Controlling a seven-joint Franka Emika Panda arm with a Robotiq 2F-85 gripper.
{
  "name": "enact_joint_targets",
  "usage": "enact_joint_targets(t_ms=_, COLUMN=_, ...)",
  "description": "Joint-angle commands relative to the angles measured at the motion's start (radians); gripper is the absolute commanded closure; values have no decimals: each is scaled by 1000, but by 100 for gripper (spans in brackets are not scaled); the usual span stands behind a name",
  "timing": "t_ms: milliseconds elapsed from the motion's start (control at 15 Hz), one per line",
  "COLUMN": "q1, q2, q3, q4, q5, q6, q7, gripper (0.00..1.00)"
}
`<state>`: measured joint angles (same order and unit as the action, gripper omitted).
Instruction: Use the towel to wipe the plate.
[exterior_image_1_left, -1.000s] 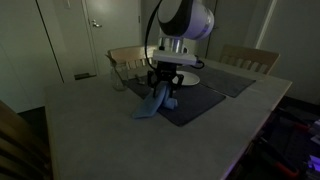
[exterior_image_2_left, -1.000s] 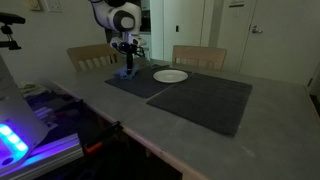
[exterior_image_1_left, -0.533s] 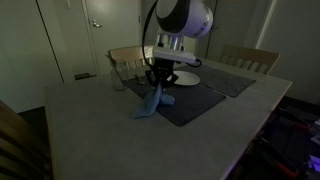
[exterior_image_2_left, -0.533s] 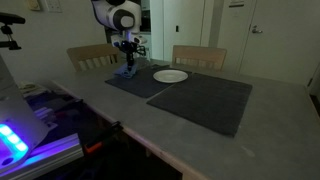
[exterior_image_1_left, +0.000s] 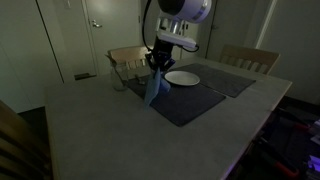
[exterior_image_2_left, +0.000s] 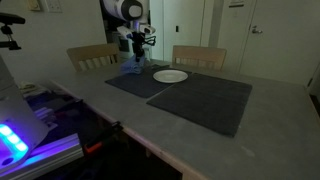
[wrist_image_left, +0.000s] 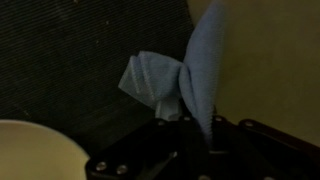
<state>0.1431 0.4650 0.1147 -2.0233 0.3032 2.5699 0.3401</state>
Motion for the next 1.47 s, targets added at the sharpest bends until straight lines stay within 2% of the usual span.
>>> enact_joint_targets(t_ms=0, q1=-21, q2=-38, q3=-38, q4=27, q5=-78, q6=-76, q7=-73, gripper=98)
enact_joint_targets(t_ms=533, q1=-13, q2=-74, q3=-157, q4=84, q5=-420, q6=-172, q7=-147, gripper=98)
enact_joint_targets(t_ms=1000, q1=-9, q2=-81, q3=-256, q4=137, q5=-733, q6=-165, q7=-128, gripper=98)
enact_joint_targets(t_ms=1400, q1=8, q2=-77, q3=-293, q4=90, q5=-969, q6=-108, q7=-77, gripper=98)
